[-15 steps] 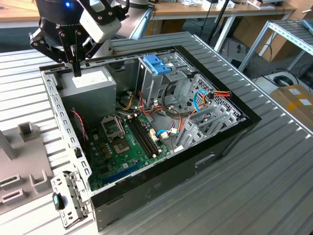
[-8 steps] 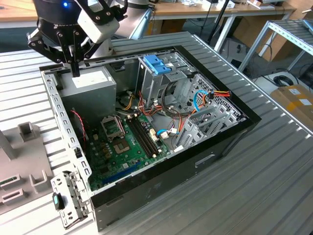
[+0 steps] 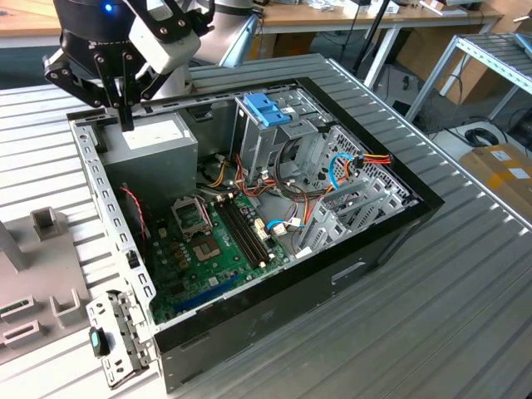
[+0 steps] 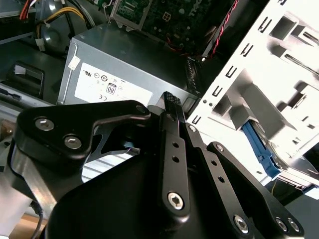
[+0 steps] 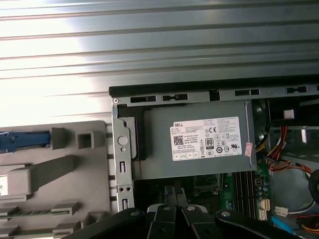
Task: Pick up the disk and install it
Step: 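Reach for the disk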
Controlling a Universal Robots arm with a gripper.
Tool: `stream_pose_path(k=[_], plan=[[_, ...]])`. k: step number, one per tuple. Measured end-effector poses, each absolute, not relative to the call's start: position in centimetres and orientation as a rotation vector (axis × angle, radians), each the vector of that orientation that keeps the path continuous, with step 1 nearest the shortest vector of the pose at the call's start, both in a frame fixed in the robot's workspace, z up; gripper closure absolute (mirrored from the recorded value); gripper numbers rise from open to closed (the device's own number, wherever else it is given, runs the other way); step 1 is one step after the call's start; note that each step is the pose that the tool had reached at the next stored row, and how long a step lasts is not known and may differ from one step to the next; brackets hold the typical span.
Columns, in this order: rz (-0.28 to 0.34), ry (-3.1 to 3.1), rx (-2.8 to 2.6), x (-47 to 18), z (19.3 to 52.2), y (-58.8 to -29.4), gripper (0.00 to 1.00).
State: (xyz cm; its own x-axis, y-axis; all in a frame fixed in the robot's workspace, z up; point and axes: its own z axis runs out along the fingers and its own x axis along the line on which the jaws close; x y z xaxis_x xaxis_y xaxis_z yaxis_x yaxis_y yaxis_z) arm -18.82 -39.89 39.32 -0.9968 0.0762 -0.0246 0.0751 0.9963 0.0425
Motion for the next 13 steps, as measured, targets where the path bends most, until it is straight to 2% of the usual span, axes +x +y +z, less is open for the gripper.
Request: stream_pose_path(k=[13], plan=[[0.065,3.112,0.118,-19.37,39.32,-39.89,0.90]])
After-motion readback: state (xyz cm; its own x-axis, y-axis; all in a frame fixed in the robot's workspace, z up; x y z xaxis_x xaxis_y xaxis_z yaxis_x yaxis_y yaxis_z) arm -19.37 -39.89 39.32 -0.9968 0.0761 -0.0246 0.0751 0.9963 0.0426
